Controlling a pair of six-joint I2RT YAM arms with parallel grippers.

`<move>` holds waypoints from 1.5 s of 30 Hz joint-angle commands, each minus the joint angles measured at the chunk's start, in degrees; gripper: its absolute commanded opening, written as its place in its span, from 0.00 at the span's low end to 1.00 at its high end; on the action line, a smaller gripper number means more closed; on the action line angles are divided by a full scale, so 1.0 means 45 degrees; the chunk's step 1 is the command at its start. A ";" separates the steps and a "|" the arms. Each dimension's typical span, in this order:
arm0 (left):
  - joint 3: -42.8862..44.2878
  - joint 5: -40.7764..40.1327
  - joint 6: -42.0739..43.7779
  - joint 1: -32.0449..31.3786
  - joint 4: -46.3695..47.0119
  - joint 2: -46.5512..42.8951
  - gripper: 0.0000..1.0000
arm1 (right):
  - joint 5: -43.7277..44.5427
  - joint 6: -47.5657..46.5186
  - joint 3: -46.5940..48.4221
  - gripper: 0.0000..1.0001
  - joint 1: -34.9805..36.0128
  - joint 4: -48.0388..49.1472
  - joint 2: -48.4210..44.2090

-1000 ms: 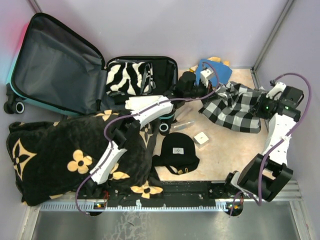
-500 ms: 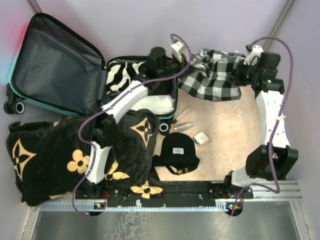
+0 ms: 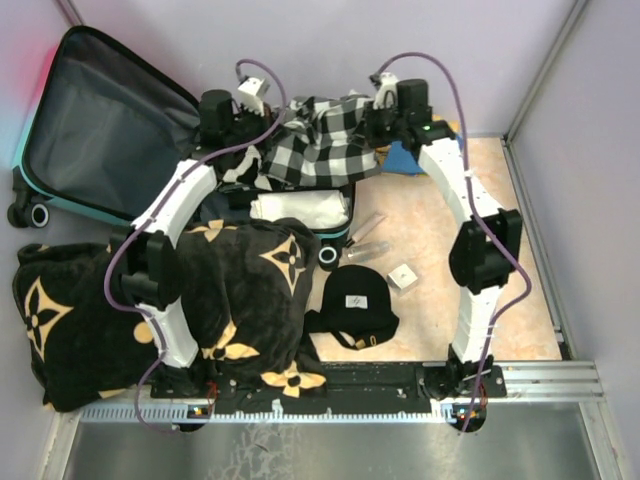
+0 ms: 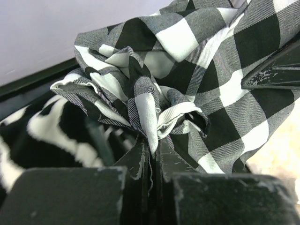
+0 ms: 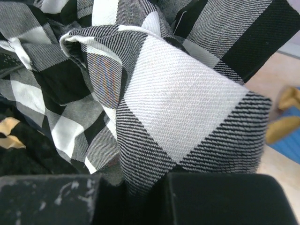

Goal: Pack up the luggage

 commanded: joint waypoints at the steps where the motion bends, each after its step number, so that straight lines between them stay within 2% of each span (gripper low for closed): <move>1: -0.1308 -0.0373 0.0822 0.0898 -0.0241 -0.1305 0.00 | -0.0348 0.0461 0.1622 0.00 0.0978 0.1283 0.1303; 4: -0.2531 -0.0511 0.1255 0.1320 -0.0153 -0.1682 0.00 | -0.0517 0.0818 0.1777 0.00 0.1330 0.1296 0.1970; 12: -0.4903 -0.1047 0.1683 0.1592 0.0125 -0.1961 0.00 | -0.0865 0.1660 -0.0996 0.00 0.1690 0.2047 0.2209; 18: -0.5385 -0.1310 0.1643 0.1621 -0.0071 -0.1436 0.00 | -0.0196 0.1882 -0.2746 0.00 0.1744 0.2344 0.1591; 21: -0.4986 -0.2351 0.1520 0.1712 -0.0207 -0.1002 0.00 | -0.0594 0.2306 -0.2733 0.00 0.1806 0.1889 0.1847; 25: -0.4039 -0.2417 0.1918 0.1905 -0.0949 -0.0467 0.00 | -0.0678 0.2458 -0.3289 0.00 0.1996 0.1919 0.1504; 26: -0.3939 -0.2391 0.2101 0.1906 -0.1163 -0.0431 0.00 | -0.0593 0.2348 -0.3289 0.04 0.1998 0.1885 0.1470; 27: -0.3948 -0.2392 0.2181 0.1902 -0.1293 -0.0450 0.00 | -0.0421 0.2130 -0.3215 0.14 0.1988 0.1827 0.1453; 28: -0.3998 -0.2373 0.2247 0.1919 -0.1358 -0.0502 0.00 | -0.0285 0.1905 -0.3045 0.30 0.1955 0.1720 0.1429; 29: -0.4014 -0.2368 0.2289 0.1925 -0.1490 -0.0584 0.03 | -0.0253 0.1701 -0.2863 0.43 0.1892 0.1594 0.1392; 30: -0.3990 -0.2358 0.2311 0.1936 -0.1629 -0.0660 0.11 | -0.0276 0.1563 -0.2632 0.51 0.1841 0.1491 0.1338; 33: -0.3546 -0.1804 0.2358 0.2058 -0.2040 -0.0841 0.49 | -0.0248 0.0831 -0.1889 0.68 0.1755 0.1052 0.1059; 35: -0.2865 -0.1342 0.2430 0.2111 -0.2735 -0.0827 0.67 | -0.0253 0.0230 -0.1348 0.76 0.1727 0.0658 0.0919; 38: -0.1847 -0.1458 0.2627 0.2263 -0.3750 -0.0808 0.79 | -0.0004 -0.0770 -0.0241 0.86 0.1595 -0.0506 0.0812; 41: -0.1184 -0.1802 0.3027 0.2734 -0.4291 -0.0995 0.90 | 0.1101 -0.1671 0.0753 0.98 0.1360 -0.1696 0.0795; 43: -0.0872 -0.1377 0.3248 0.3150 -0.4424 -0.1163 0.93 | 0.1395 -0.2206 0.1595 0.99 0.1191 -0.2529 0.0910; 45: -0.0670 -0.0451 0.3935 0.3272 -0.4612 -0.1366 0.92 | 0.1163 -0.2921 0.2095 0.96 0.1173 -0.2983 0.0884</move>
